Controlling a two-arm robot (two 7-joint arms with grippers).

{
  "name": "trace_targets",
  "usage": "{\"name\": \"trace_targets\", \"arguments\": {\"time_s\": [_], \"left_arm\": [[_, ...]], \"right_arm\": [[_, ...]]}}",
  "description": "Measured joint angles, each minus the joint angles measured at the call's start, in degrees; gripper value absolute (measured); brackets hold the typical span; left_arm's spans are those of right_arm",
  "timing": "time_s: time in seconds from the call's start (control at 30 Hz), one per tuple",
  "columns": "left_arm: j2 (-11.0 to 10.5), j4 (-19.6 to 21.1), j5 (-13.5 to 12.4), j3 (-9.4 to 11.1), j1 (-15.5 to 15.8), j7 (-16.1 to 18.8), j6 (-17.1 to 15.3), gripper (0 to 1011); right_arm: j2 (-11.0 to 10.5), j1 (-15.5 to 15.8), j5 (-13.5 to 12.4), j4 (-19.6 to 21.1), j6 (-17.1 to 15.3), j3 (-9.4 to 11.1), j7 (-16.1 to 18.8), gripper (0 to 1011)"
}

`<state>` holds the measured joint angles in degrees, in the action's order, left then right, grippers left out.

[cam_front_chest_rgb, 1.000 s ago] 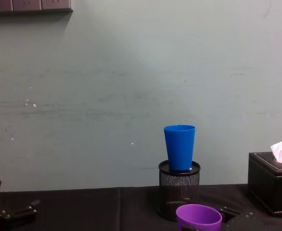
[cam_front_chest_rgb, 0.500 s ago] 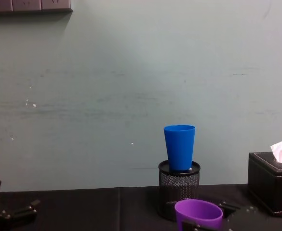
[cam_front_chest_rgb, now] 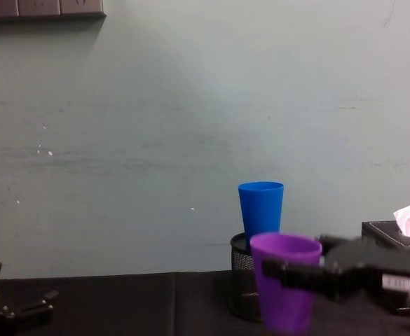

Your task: Pick up one cup with a gripper and tap it against the other cup.

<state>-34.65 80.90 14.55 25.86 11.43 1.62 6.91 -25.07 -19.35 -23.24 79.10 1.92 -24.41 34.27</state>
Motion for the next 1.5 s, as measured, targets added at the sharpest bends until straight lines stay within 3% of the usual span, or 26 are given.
{"name": "trace_targets", "arguments": {"time_s": [0.17, 0.43, 1.5], "left_arm": [[0.00, 0.00, 0.00, 0.00, 0.00, 0.00, 0.00, 1005], [0.00, 0.00, 0.00, 0.00, 0.00, 0.00, 0.00, 1005], [0.00, 0.00, 0.00, 0.00, 0.00, 0.00, 0.00, 1005]], "right_arm": [[-1.43, -1.08, -1.96, 3.79, -3.85, 0.62, -0.85, 729], [-2.34, -2.16, -3.51, 5.35, -5.78, 0.57, -1.64, 729], [-2.57, -2.41, -3.95, 5.15, -5.89, 0.05, -1.84, 729]]}}
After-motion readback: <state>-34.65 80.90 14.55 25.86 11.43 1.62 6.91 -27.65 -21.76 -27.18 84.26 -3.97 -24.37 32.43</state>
